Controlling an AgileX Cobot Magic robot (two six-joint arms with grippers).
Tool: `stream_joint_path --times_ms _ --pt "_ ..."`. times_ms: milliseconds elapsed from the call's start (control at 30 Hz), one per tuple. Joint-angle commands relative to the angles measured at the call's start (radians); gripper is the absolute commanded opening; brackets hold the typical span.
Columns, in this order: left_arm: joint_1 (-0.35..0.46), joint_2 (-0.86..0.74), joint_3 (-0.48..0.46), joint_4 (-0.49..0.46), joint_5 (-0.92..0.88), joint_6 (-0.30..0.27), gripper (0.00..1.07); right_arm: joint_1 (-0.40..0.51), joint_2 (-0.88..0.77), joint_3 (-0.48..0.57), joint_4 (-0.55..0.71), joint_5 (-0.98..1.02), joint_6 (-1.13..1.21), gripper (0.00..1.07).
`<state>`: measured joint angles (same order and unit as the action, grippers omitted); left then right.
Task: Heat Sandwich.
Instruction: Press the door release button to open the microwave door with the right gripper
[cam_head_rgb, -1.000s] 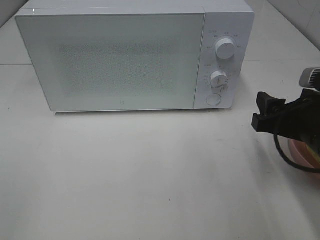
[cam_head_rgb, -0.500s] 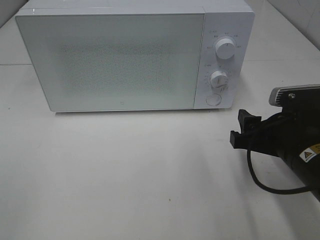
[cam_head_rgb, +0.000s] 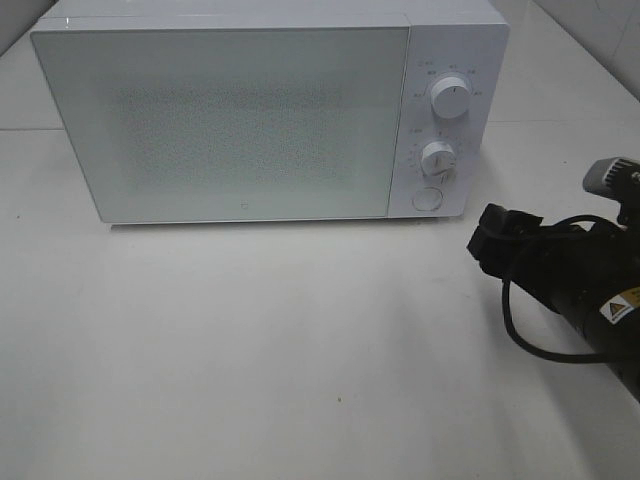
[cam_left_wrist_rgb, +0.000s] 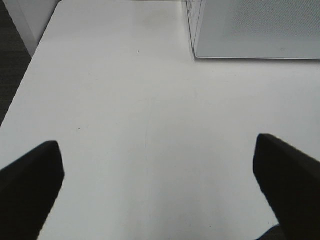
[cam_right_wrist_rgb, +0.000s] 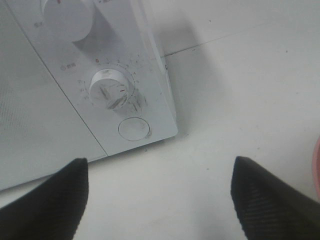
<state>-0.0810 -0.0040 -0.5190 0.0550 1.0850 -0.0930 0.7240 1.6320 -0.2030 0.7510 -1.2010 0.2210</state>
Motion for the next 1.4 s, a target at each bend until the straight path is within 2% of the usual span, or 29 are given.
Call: stream_joint_path --times_ms 33,100,200,233,367,500,533,567,633,667,700,767,800,833,867,900,933,1400 --pt "-0.001 -0.023 0.0 -0.001 -0.012 0.0 0.98 0.005 0.0 -0.01 -0.01 -0.01 0.204 0.75" --pt "-0.001 -0.023 0.0 -0.001 -0.012 0.0 0.98 0.005 0.0 -0.01 -0.01 -0.01 0.41 0.75" --pt "-0.001 -0.023 0.0 -0.001 -0.012 0.0 0.98 0.005 0.0 -0.01 -0.01 -0.01 0.538 0.75" --pt "-0.001 -0.023 0.0 -0.001 -0.012 0.0 0.98 0.005 0.0 -0.01 -0.01 -0.009 0.668 0.75" --pt "-0.001 -0.023 0.0 -0.001 -0.012 0.0 0.98 0.005 0.0 -0.01 -0.01 -0.009 0.825 0.75" --pt "-0.001 -0.023 0.0 -0.001 -0.012 0.0 0.98 0.005 0.0 -0.01 -0.01 -0.007 0.984 0.7" --pt "-0.001 -0.023 0.0 -0.001 -0.012 0.0 0.98 0.005 0.0 -0.01 -0.01 -0.003 1.039 0.64" --pt "-0.001 -0.023 0.0 -0.001 -0.012 0.0 0.98 0.005 0.0 -0.01 -0.01 -0.003 1.039 0.64" --pt "-0.001 -0.023 0.0 -0.001 -0.012 0.0 0.98 0.005 0.0 -0.01 -0.01 -0.002 1.086 0.57" --pt "-0.001 -0.023 0.0 -0.001 -0.012 0.0 0.98 0.005 0.0 -0.01 -0.01 -0.002 1.131 0.45" --pt "-0.001 -0.023 0.0 -0.001 -0.012 0.0 0.98 0.005 0.0 -0.01 -0.01 -0.002 1.131 0.45" --pt "-0.001 -0.023 0.0 -0.001 -0.012 0.0 0.98 0.005 0.0 -0.01 -0.01 -0.002 1.165 0.3" --pt "-0.001 -0.023 0.0 -0.001 -0.012 0.0 0.98 0.005 0.0 -0.01 -0.011 0.003 1.185 0.17" --pt "-0.001 -0.023 0.0 -0.001 -0.012 0.0 0.98 0.005 0.0 -0.01 -0.012 0.007 1.187 0.1" --pt "-0.001 -0.023 0.0 -0.001 -0.012 0.0 0.98 0.005 0.0 -0.01 -0.012 0.007 1.187 0.1" --pt "-0.001 -0.023 0.0 -0.001 -0.012 0.0 0.98 0.005 0.0 -0.01 -0.014 0.016 1.187 0.03" --pt "-0.001 -0.023 0.0 -0.001 -0.012 0.0 0.98 0.005 0.0 -0.01 -0.015 0.035 1.187 0.0" --pt "-0.001 -0.023 0.0 -0.001 -0.012 0.0 0.98 -0.003 0.011 -0.026 -0.041 0.058 1.178 0.0"
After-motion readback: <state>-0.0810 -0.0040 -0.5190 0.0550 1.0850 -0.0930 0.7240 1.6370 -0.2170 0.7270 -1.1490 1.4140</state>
